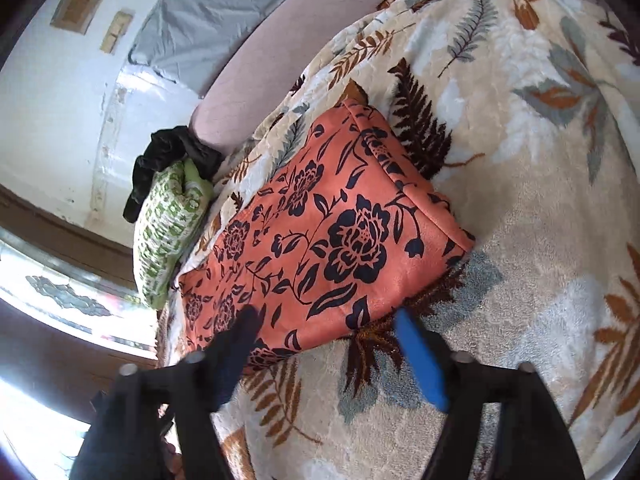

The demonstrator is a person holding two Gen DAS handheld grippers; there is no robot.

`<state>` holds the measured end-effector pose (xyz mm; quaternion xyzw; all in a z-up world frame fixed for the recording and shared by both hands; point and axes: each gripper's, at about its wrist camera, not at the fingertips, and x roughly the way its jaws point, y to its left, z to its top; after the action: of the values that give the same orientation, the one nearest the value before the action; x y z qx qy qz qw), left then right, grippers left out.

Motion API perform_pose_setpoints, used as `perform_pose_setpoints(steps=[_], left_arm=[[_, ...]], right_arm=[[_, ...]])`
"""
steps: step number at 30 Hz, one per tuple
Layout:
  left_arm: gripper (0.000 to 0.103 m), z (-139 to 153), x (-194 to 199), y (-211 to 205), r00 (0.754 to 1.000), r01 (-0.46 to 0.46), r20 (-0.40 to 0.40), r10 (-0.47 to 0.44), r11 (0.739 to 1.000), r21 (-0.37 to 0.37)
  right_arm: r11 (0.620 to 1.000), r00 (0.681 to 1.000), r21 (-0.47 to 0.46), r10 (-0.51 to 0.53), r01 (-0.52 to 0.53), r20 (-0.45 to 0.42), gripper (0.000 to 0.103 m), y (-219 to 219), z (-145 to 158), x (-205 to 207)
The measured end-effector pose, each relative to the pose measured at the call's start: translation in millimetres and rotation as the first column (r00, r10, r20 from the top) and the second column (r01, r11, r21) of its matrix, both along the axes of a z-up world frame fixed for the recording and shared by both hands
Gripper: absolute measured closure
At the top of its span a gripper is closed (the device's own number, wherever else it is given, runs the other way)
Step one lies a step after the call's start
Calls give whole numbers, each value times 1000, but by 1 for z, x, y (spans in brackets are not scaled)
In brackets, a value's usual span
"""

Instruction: Fold small clothes

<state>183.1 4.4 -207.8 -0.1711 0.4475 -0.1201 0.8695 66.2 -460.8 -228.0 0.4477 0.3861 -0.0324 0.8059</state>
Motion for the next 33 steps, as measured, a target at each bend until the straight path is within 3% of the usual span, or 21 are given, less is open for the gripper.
perform_pose_setpoints(steps=[4, 6, 8, 12, 15, 18, 22, 24, 27, 30, 31, 33], left_arm=[[21, -16, 1, 6, 997, -10, -76, 3, 995, -98], [21, -14, 3, 11, 996, -61, -72, 55, 994, -86], [21, -7, 2, 13, 993, -111, -27, 111, 994, -11], [21, 21, -7, -2, 980, -170, 134, 146, 967, 190], [16, 41, -28, -24, 959, -193, 263, 107, 926, 325], [7, 51, -45, -42, 943, -166, 330, 31, 906, 388], [7, 51, -57, -56, 944, -85, 325, -52, 916, 393], [7, 53, -62, -62, 944, -74, 323, -64, 915, 397], [7, 64, -65, -70, 940, -84, 332, -71, 899, 429], [5, 77, -57, -82, 950, -61, 298, -90, 885, 461], [5, 81, -51, -84, 960, -43, 265, -92, 885, 463], [5, 85, -45, -85, 975, -10, 203, -95, 886, 463]], right_arm=[[999, 1000, 25, -22, 22, 2, 21, -5, -5, -1], [998, 1000, 55, -29, 29, -10, 21, -7, -11, 1], [999, 999, 34, -38, 38, 8, 21, -5, -7, 2], [986, 998, -166, -25, 35, 63, 21, 16, 18, 4], [965, 994, -263, 13, 15, 104, 21, 42, 36, -2], [927, 986, -374, 57, 7, 158, 21, 75, 53, -20], [871, 975, -491, 105, 5, 195, 21, 107, 72, -45], [864, 975, -504, 110, 2, 193, 21, 112, 76, -50], [846, 988, -532, 112, -38, 107, 21, 114, 81, -31], [848, 992, -514, 111, -126, -61, 21, 113, 81, 15], [858, 990, -494, 116, -142, -83, 21, 112, 82, 26], [869, 995, -485, 92, -103, -47, 21, 109, 92, 32]])
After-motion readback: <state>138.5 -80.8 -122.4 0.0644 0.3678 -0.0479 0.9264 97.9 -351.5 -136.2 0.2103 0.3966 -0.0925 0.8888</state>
